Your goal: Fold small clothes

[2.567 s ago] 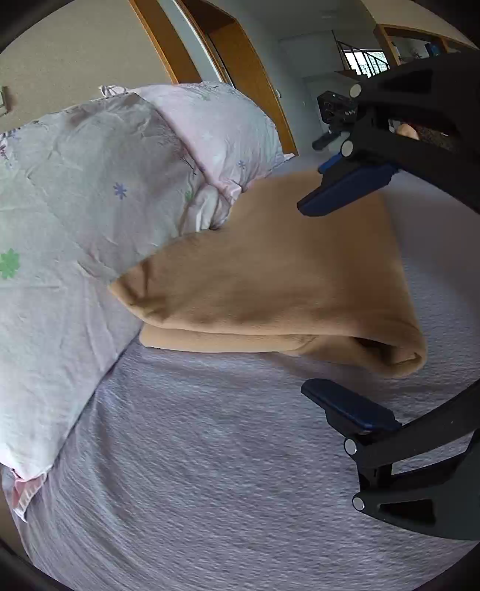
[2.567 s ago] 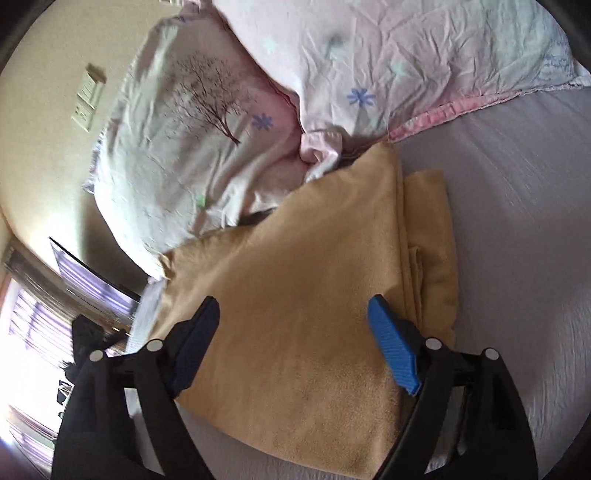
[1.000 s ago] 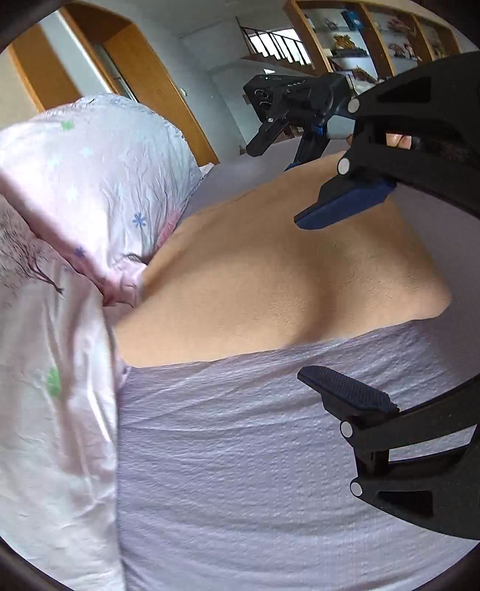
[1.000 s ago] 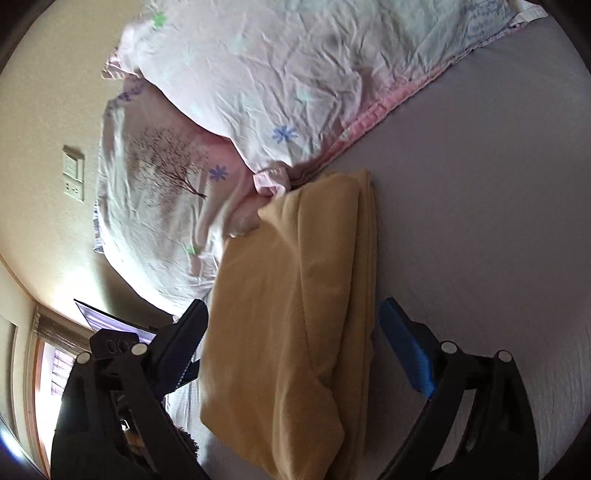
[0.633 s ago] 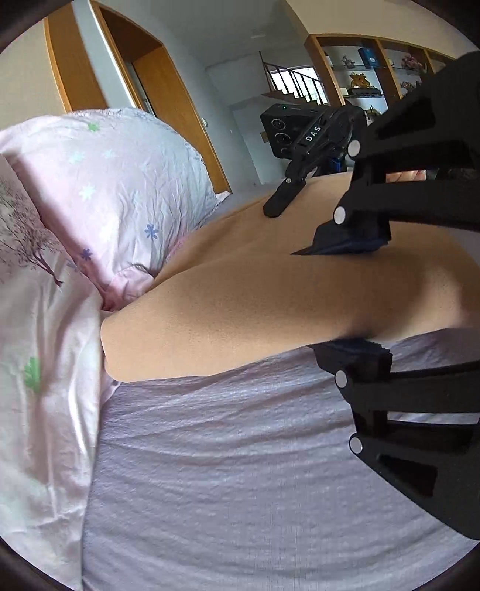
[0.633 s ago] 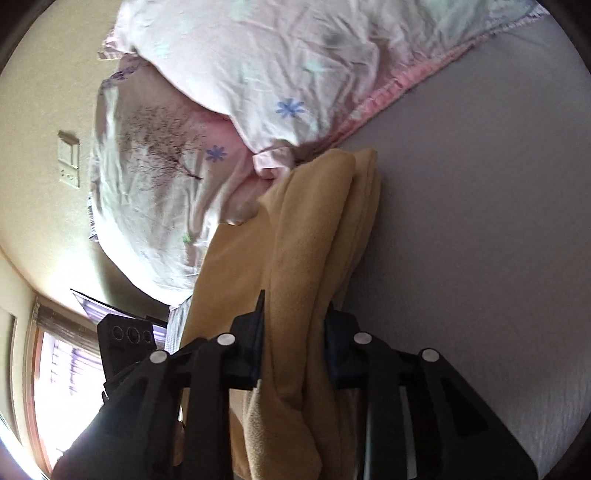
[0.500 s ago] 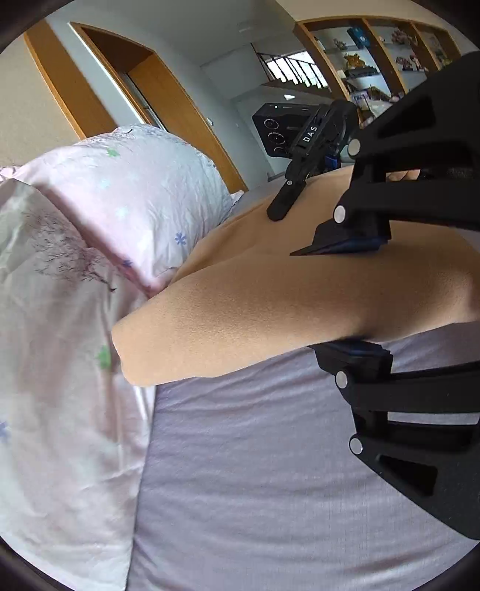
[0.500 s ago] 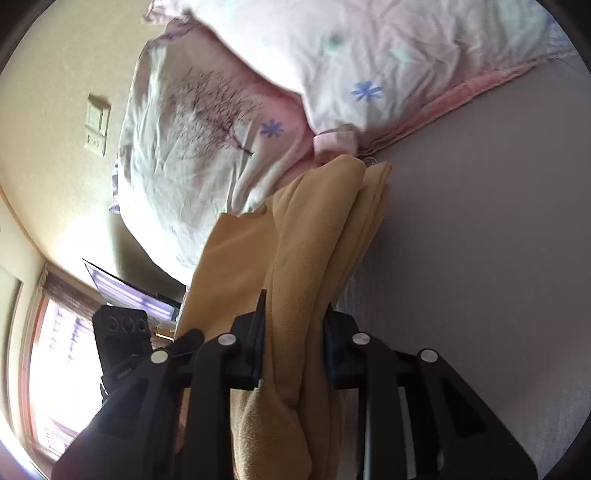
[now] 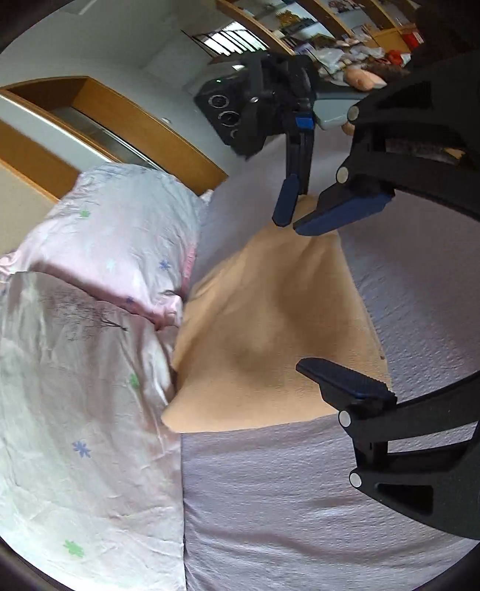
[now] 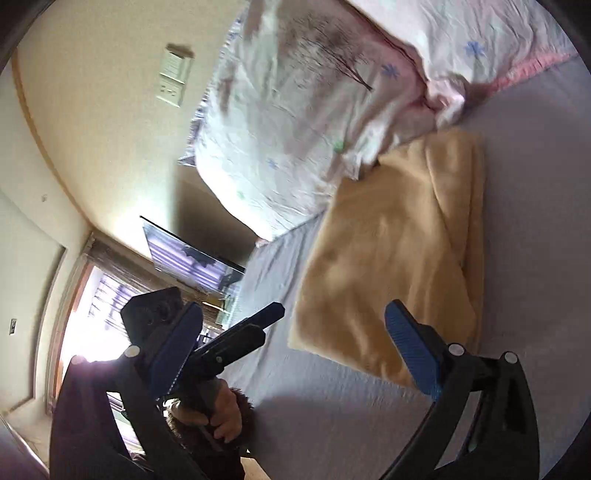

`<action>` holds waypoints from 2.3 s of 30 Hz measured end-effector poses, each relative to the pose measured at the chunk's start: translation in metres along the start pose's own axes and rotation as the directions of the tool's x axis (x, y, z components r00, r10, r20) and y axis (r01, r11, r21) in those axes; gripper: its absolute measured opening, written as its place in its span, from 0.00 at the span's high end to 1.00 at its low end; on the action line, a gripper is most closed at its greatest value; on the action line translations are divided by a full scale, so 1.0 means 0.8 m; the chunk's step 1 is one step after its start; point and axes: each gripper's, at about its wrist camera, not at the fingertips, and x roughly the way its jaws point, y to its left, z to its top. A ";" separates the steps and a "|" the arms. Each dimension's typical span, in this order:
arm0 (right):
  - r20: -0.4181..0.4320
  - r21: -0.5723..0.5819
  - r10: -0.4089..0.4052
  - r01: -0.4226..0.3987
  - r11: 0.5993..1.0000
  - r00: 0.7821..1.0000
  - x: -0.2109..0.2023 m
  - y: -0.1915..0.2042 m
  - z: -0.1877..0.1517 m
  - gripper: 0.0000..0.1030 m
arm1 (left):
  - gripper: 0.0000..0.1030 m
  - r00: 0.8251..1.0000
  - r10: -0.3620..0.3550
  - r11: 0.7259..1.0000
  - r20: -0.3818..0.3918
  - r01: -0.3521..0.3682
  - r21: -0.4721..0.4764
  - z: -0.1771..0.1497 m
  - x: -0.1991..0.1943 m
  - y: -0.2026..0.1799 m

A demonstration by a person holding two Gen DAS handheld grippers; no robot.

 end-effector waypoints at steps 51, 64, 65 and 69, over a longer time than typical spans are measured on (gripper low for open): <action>0.136 -0.353 -0.763 0.750 0.559 0.632 0.018 0.018 -0.147 0.02 | 0.01 0.847 0.514 0.857 -0.134 -0.502 0.114 -0.087 0.001 0.003; 0.137 -0.352 -0.763 0.751 0.559 0.631 0.018 0.018 -0.147 0.02 | 0.01 0.847 0.514 0.857 -0.133 -0.502 0.114 -0.086 0.002 0.003; 0.137 -0.351 -0.763 0.751 0.559 0.631 0.018 0.018 -0.148 0.02 | 0.01 0.847 0.514 0.857 -0.133 -0.502 0.114 -0.086 0.002 0.002; 0.137 -0.351 -0.764 0.752 0.558 0.631 0.018 0.018 -0.148 0.02 | 0.01 0.847 0.514 0.857 -0.133 -0.502 0.114 -0.087 0.001 0.003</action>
